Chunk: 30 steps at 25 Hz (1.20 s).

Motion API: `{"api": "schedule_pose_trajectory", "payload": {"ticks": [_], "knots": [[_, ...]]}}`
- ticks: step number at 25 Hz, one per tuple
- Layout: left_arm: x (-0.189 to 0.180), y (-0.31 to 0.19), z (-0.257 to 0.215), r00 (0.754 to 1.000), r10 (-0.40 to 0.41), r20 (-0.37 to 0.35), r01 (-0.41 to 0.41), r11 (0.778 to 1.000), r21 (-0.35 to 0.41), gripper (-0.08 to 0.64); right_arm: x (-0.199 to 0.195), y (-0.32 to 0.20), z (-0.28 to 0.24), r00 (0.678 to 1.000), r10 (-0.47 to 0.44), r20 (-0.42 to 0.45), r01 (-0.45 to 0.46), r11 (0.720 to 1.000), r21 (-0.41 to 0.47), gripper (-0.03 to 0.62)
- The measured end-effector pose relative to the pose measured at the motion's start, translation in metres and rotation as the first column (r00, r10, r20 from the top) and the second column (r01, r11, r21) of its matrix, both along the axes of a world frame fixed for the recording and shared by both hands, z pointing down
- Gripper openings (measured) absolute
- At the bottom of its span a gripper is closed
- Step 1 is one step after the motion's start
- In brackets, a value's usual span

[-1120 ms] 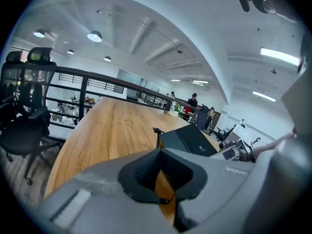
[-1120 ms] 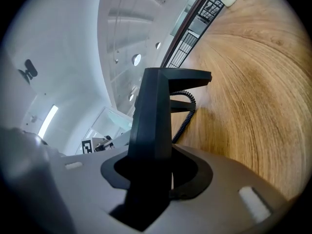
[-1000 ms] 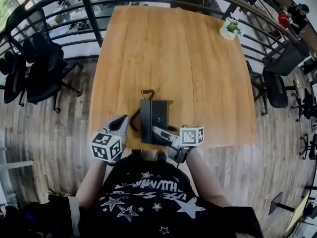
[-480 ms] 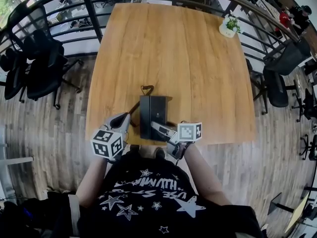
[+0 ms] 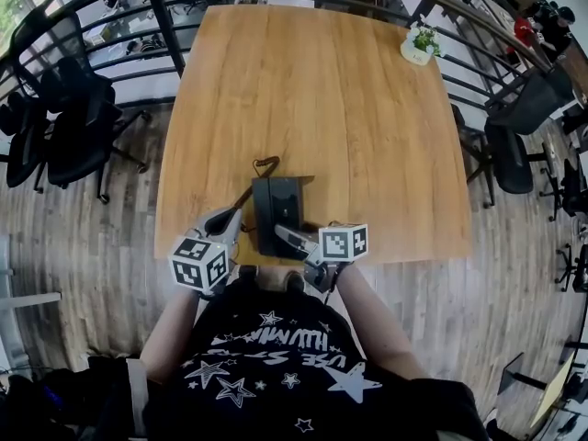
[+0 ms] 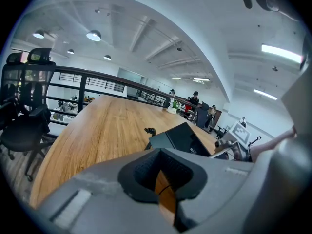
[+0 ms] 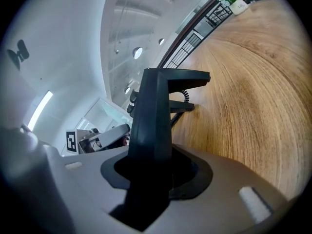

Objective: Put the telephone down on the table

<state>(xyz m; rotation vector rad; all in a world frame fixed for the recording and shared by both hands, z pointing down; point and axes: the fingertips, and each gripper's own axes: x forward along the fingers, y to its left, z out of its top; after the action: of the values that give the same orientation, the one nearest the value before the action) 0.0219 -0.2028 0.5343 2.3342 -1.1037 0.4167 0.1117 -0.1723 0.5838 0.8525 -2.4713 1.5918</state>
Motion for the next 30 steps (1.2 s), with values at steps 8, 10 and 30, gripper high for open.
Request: {"api": "schedule_pose_trajectory", "payload": {"ticks": [8,10,30], "knots": [[0.004,0.003,0.0,1.0,0.008,0.006,-0.008,1.0,-0.005,0.002,-0.001,-0.002,-0.001,0.999,0.03,-0.022,-0.029,1.0,0.006,0.161],[0.004,0.003,0.0,1.0,0.009,0.008,-0.009,1.0,-0.005,0.002,-0.001,-0.002,0.0,0.999,0.028,-0.038,-0.028,1.0,0.002,0.163],[0.017,0.013,0.002,0.999,0.048,0.02,-0.048,0.999,-0.011,0.002,0.016,-0.004,0.012,0.961,0.055,-0.272,-0.06,0.998,-0.011,0.238]]}}
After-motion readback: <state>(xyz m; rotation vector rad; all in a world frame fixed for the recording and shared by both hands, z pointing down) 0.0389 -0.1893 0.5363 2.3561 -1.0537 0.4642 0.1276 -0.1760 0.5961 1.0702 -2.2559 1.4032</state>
